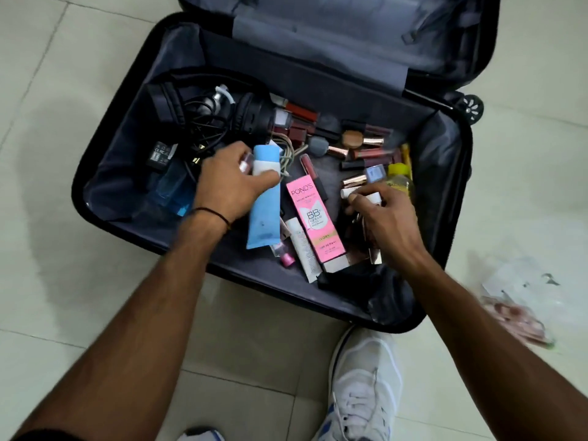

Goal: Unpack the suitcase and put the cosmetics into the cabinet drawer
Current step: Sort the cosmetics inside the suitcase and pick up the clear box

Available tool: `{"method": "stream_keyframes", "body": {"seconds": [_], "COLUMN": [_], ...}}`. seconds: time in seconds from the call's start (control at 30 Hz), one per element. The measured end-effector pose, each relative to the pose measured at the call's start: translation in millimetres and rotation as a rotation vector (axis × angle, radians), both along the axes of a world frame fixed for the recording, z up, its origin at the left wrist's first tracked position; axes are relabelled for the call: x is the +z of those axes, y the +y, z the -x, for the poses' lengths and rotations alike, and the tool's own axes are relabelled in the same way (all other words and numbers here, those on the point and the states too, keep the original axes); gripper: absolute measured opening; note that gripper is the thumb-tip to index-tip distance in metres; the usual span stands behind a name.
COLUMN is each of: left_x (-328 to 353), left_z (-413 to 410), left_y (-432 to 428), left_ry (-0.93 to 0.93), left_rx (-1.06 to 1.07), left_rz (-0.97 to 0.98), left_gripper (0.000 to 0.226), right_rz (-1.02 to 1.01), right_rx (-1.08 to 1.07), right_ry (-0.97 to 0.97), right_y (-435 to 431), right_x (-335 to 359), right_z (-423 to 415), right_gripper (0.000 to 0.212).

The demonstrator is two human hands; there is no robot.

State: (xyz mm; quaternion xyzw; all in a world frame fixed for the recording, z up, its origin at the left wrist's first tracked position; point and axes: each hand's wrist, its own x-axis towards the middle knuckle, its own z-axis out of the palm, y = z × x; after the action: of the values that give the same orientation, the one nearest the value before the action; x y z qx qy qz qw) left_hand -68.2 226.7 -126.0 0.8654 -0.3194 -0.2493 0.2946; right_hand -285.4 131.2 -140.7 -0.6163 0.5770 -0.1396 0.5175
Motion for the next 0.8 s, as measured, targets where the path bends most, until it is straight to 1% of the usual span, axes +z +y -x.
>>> {"method": "stream_keyframes", "body": {"seconds": [0.13, 0.23, 0.3, 0.37, 0.4, 0.43, 0.47, 0.5, 0.57, 0.6, 0.63, 0.67, 0.73, 0.8], "left_x": [4.2, -5.2, -9.6, -13.2, -13.9, -15.0, -15.7, -16.0, -14.8, -14.2, -14.0, -13.8, -14.5, -15.0], "left_z": [-13.1, -10.4, -7.5, -4.6, -2.8, -0.5, 2.2, 5.1, 12.1, 15.1, 17.5, 19.7, 23.5, 28.5], "left_y": [12.8, 15.6, 18.7, 24.4, 27.6, 30.0, 31.7, 32.5, 31.3, 30.1, 28.8, 27.4, 24.5, 22.0], "left_ry": [-0.121, -0.218, -0.272, -0.275, -0.276, -0.278, -0.269, -0.241, -0.142, -0.092, -0.051, -0.017, 0.029, -0.022], "left_rx": [-0.116, -0.1, -0.083, -0.059, -0.048, -0.036, -0.024, -0.011, 0.016, 0.023, 0.021, 0.007, -0.045, -0.136], "left_rz": [-0.087, -0.163, -0.178, -0.151, -0.122, -0.079, -0.023, 0.038, 0.111, 0.113, 0.107, 0.09, 0.019, -0.111], "left_gripper": [0.038, 0.038, 0.041, 0.043, 0.041, 0.038, 0.033, 0.028, 0.022, 0.021, 0.023, 0.025, 0.027, 0.027], "right_rz": [-0.038, -0.005, 0.086, 0.252, 0.29, 0.292, 0.277, 0.234, 0.086, 0.009, -0.037, -0.05, -0.056, -0.108], "right_rx": [0.025, 0.215, 0.402, 0.609, 0.685, 0.723, 0.726, 0.689, 0.499, 0.395, 0.33, 0.317, 0.398, 0.533], "right_ry": [0.064, 0.178, 0.299, 0.503, 0.575, 0.606, 0.598, 0.557, 0.423, 0.365, 0.328, 0.317, 0.343, 0.366], "right_y": [6.1, 13.3, 21.5, 27.7, 30.0, 30.9, 29.6, 25.8, 11.3, 1.4, -8.3, -16.5, -22.8, -13.7], "right_x": [3.7, 0.4, 1.7, -3.2, -6.4, -8.2, -9.1, -8.8, -5.9, -4.5, -2.8, -1.4, 0.5, 2.3], "right_z": [2.6, -4.5, -14.0, -23.1, -27.3, -30.6, -33.2, -35.4, -37.1, -35.8, -33.9, -31.3, -27.8, -30.6], "right_gripper": [0.01, 0.017, 0.033, 0.056, 0.065, 0.067, 0.063, 0.054, 0.029, 0.023, 0.022, 0.024, 0.028, 0.031]}}
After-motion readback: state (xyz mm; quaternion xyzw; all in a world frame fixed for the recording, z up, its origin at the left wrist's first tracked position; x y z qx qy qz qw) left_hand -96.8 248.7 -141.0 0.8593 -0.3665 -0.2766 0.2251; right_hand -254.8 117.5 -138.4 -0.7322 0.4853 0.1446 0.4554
